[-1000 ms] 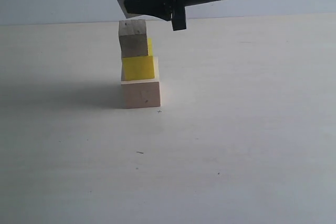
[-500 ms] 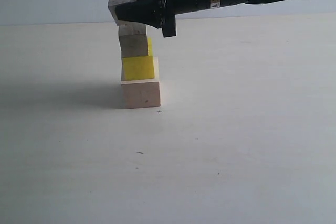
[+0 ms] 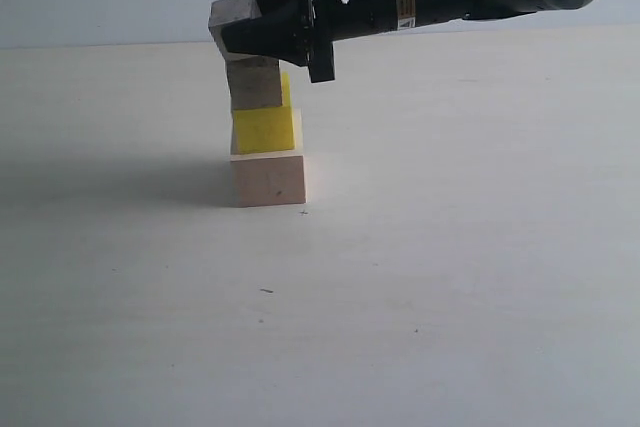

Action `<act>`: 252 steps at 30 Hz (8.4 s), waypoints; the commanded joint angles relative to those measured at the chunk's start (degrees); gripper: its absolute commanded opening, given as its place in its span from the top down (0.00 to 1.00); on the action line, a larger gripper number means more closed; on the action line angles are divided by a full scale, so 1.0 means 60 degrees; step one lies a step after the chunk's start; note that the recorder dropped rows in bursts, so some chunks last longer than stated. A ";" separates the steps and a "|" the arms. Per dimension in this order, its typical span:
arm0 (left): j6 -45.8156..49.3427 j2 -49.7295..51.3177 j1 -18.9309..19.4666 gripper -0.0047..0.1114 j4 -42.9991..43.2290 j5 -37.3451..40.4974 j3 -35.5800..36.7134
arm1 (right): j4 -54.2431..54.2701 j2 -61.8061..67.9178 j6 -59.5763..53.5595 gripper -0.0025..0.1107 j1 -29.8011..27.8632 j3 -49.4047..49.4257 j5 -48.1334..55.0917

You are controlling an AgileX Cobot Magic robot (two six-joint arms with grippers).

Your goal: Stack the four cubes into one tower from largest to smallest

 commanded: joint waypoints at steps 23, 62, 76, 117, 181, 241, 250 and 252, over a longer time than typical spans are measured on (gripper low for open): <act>-0.0038 0.0028 -0.0015 0.96 0.0039 -0.0229 0.0028 | -0.0061 -0.0231 0.0215 0.98 -0.0224 -0.0073 -0.0030; -0.0085 0.0034 -0.0015 0.96 0.0039 -0.0389 0.0028 | -0.0464 -0.0377 -0.0206 0.98 -0.0044 -0.0073 -0.0030; -0.0085 0.0034 -0.0015 0.96 0.0039 -0.0389 0.0028 | -0.0496 -0.0361 0.0144 0.98 -0.0044 -0.0660 -0.0030; -0.0085 0.0034 -0.0015 0.96 0.0005 -0.0389 0.0028 | -0.1138 -0.0060 0.0283 0.42 -0.0044 -0.0660 -0.0030; -0.0581 -0.1749 -0.0015 0.96 -0.0099 -0.1491 0.0007 | -0.1948 -1.1454 0.8166 0.98 -0.2321 0.6569 1.0672; -0.0653 -0.7590 0.3748 0.96 0.1376 0.1106 -0.0029 | -0.1948 -2.1175 0.4069 0.98 -0.2321 1.0099 1.1526; -0.0523 -0.7590 0.3748 0.96 0.0972 0.1176 -0.0029 | -0.1948 -2.1175 0.4806 0.98 -0.2321 0.9946 1.1578; -0.0523 -0.7590 0.3748 0.96 0.0972 0.1398 0.0011 | -0.1948 -2.1175 0.5288 0.98 -0.2321 0.9946 1.1544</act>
